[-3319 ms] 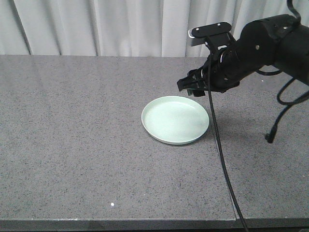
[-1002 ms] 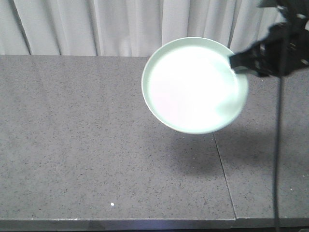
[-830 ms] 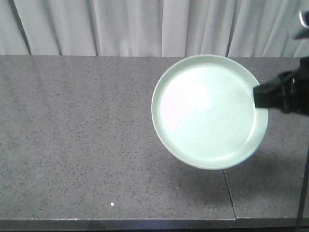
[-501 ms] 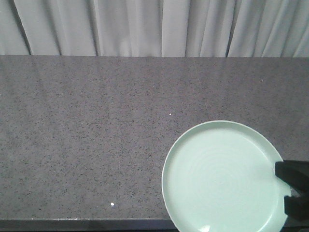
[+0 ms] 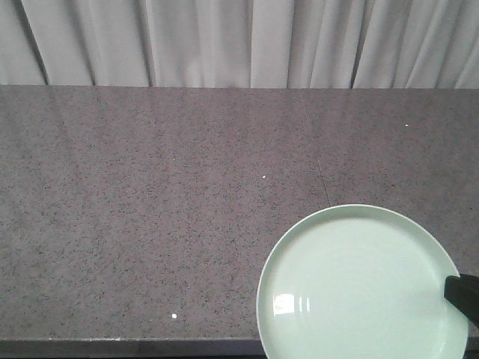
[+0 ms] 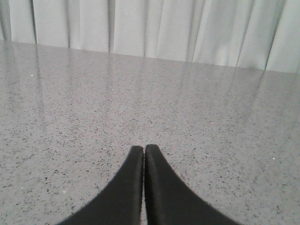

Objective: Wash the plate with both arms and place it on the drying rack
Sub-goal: 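Hold the plate raised in the right gripper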

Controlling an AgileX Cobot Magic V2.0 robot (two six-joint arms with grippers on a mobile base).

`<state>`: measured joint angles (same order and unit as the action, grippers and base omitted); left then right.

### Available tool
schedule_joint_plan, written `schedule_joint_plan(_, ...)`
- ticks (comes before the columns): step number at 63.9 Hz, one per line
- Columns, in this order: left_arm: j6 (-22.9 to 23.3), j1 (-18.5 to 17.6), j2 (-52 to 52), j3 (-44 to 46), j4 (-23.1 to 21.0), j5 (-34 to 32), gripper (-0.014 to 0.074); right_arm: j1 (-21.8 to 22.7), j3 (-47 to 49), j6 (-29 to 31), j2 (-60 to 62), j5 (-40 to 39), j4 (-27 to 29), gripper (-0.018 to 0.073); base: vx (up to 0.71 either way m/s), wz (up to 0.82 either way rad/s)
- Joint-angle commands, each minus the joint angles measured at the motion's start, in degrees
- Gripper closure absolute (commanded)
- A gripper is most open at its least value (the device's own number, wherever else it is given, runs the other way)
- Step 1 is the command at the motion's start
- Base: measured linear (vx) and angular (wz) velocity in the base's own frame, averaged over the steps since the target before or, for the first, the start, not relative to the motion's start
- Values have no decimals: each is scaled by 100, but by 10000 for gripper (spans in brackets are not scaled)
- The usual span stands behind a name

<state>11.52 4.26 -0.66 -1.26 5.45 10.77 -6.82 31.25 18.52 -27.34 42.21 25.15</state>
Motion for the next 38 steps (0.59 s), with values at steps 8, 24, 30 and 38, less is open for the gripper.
schedule_joint_plan(8,9,-2,-83,153,-39,-398,603,41,154,15,-24,-350,103,564,0,0)
schedule_joint_plan(24,9,-2,-83,153,-39,-398,603,41,154,15,-24,-350,103,564,0,0)
schedule_joint_plan(30,9,-2,-83,153,-39,-398,603,41,154,15,-24,-350,103,564,0,0)
schedule_joint_plan(38,9,-2,-83,153,-39,-398,603,41,154,15,-24,-350,103,564,0,0)
